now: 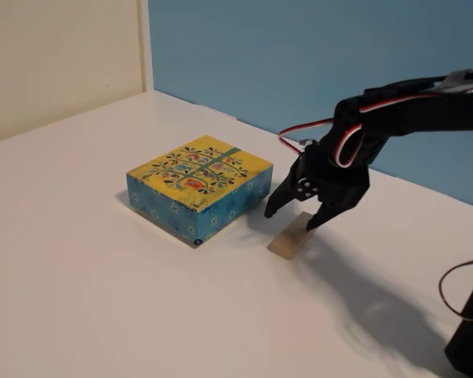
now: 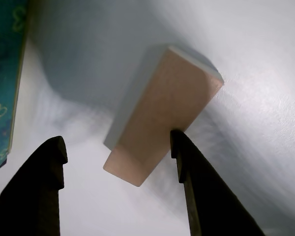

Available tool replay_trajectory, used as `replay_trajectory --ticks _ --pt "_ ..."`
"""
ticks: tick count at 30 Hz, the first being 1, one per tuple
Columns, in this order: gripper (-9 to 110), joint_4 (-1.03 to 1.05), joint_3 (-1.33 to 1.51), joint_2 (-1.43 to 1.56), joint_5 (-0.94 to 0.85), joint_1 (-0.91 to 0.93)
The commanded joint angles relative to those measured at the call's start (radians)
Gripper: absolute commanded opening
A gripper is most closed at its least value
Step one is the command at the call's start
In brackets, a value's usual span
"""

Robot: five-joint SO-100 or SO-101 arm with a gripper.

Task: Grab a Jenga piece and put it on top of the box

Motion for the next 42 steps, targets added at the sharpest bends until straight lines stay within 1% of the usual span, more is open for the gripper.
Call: replay_trajectory --ticks 1,9,18,25,29,36,42 --pt "24 -0.009 -0.015 -0.015 -0.011 0.02" --pt "24 -0.011 -0.015 -0.04 -0.034 0.049" --pt "24 -0.006 -0.014 -0.028 -0.02 0.031" --pt "24 0.021 -0.002 -0.02 -0.055 0.081" --pt "24 0.051 0.006 0.009 -0.06 0.089" --pt "24 0.046 0.078 0.081 -0.078 0.107" --pt "24 0.041 0.081 0.086 -0.071 0.097"
